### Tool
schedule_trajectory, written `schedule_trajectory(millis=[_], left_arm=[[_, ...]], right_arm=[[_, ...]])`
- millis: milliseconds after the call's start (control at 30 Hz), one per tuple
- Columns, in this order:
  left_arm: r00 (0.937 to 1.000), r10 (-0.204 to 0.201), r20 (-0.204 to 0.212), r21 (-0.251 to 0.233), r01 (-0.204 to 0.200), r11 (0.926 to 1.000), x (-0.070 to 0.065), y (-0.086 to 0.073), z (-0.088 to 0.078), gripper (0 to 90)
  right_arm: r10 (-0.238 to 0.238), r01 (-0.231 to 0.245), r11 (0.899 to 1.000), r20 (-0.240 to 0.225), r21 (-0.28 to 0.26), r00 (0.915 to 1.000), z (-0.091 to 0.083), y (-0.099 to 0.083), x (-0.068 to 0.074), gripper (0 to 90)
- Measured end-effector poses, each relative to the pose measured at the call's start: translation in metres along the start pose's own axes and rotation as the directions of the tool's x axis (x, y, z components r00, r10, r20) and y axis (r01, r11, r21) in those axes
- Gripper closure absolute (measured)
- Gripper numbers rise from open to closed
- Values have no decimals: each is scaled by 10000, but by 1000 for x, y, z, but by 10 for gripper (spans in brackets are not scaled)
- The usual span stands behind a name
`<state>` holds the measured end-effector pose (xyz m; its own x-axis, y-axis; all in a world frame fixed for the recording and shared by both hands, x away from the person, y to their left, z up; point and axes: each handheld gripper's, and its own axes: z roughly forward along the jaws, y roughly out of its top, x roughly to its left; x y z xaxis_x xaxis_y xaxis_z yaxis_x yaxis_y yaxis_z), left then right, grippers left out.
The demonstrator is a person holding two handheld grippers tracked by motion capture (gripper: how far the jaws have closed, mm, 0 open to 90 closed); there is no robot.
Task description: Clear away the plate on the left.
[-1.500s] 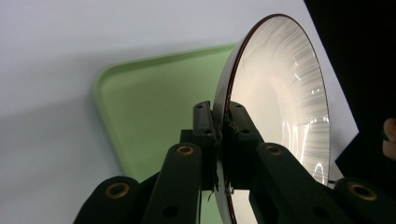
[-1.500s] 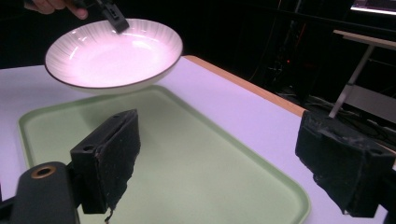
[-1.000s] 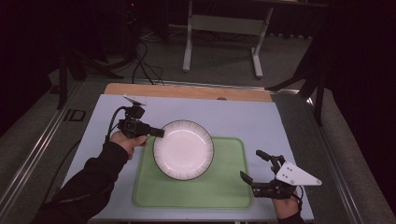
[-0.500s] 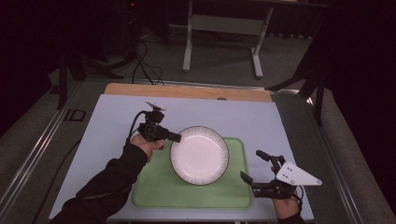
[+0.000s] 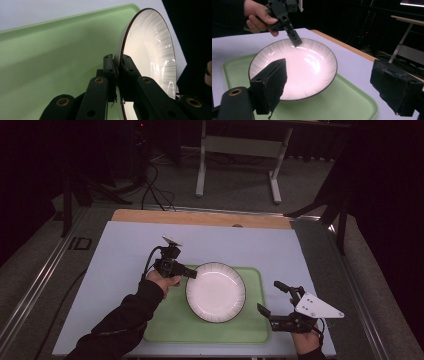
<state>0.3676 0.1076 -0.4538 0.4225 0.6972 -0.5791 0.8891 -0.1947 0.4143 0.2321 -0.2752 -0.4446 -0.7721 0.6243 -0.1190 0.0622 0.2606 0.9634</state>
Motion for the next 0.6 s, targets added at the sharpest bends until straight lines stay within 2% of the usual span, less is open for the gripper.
schedule_trajectory(millis=[300, 467, 600], left_arm=[[9994, -317, -99, 187, 319, 9993, 14, -5, 18, 852], [9988, -352, -332, 356, 364, 9987, 21, -7, 26, 851], [9979, -564, -314, 270, 572, 9980, 27, -9, 29, 853]], right_arm=[[66, -66, 10000, -29, 36, 10000, 0, -1, 0, 138], [64, -64, 10000, -18, 39, 10000, 0, -1, 0, 138], [60, -60, 10000, -13, 39, 10000, 0, -1, -1, 138]])
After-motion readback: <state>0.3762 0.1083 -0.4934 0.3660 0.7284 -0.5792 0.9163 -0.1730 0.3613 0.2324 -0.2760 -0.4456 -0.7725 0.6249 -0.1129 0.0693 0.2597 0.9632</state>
